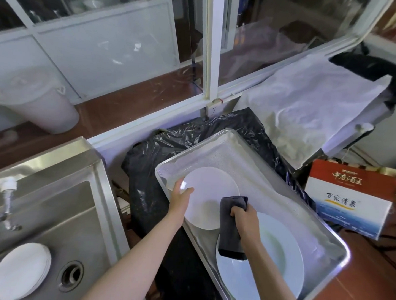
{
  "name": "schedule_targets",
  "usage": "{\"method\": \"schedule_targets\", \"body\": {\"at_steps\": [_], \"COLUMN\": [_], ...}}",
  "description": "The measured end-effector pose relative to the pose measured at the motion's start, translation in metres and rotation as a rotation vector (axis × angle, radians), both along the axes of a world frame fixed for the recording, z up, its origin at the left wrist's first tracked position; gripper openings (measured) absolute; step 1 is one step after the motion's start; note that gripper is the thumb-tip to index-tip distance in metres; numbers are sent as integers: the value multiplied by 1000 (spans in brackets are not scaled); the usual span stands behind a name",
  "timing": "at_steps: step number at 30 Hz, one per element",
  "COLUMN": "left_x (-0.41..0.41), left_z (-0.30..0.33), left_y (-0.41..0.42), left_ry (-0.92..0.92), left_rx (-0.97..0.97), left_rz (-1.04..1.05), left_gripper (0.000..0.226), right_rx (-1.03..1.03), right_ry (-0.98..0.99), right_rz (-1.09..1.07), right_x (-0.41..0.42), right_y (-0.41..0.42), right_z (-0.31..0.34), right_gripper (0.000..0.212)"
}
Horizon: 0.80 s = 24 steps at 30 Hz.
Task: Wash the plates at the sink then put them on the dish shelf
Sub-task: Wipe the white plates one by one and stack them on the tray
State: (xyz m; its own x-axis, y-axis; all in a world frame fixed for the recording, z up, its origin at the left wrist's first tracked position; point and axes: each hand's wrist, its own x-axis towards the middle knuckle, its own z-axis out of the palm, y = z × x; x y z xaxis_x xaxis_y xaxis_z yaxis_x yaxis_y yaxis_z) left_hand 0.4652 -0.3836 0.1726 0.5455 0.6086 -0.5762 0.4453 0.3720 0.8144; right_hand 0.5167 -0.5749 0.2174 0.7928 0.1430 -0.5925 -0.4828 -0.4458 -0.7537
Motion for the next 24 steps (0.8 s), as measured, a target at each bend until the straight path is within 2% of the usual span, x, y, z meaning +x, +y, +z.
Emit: {"method": "schedule_targets", "body": {"at_steps": [6, 13, 15, 18, 20, 22, 24], "left_x": [4, 3, -10, -45, -74, -104, -133], "left_z": [-11, -9, 0, 20, 25, 28, 34], "left_y": [1, 10, 7, -1, -2, 1, 8], "left_ry": [24, 78, 60, 10, -10, -6, 42], "left_rx": [-9, -13, 107, 443, 507, 458, 288], "left_rz": [11, -112, -191, -261, -284, -329, -367], "left_gripper": [58, 67, 64, 53, 47, 41, 35], "right_rx": [-54, 81, 100, 170, 237, 317, 390], "right_ry": [32, 79, 43, 13, 44, 100, 174], "right_rz": [8, -103, -134, -182, -191, -173, -143], "right_x": [6, -1, -12, -33, -52, -73, -95], "right_y": [8, -1, -3, 0, 12, 33, 60], "right_z": [-10, -4, 5, 16, 21, 22, 24], "right_gripper": [8, 18, 19, 26, 28, 29, 29]}}
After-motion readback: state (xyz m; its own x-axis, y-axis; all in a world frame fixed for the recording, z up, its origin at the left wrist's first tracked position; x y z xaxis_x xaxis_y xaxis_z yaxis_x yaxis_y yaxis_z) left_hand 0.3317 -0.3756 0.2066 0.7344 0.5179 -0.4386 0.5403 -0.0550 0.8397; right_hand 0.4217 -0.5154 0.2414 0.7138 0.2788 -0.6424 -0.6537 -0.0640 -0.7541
